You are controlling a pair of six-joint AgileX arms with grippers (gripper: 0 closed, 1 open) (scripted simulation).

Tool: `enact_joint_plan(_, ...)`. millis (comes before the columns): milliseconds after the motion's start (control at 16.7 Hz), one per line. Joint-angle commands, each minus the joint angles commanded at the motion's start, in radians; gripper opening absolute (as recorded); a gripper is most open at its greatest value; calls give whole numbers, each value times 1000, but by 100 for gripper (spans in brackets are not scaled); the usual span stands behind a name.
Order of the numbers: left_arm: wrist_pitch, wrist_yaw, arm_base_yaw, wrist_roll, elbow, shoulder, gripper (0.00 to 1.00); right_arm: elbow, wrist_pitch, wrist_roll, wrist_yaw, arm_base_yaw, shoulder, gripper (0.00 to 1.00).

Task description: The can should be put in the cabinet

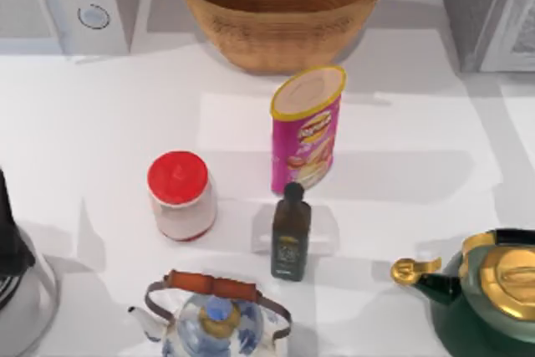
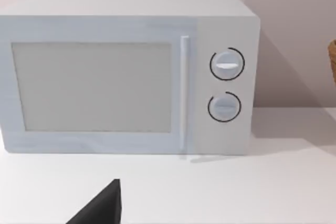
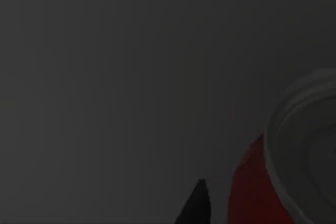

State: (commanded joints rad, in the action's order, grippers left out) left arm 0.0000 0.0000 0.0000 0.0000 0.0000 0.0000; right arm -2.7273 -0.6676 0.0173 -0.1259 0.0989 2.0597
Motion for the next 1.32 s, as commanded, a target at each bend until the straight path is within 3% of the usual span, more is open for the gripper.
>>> enact_joint_plan(360, 0, 0, 0, 0, 0, 0, 100, -24, -7, 0, 3, -3, 21, 0)
enact_joint_plan(1140, 0, 0, 0, 0, 0, 0, 100, -24, -7, 0, 3, -3, 21, 98)
enact_joint_plan(1320, 0, 0, 0, 0, 0, 0, 100, -24, -7, 0, 3, -3, 21, 100)
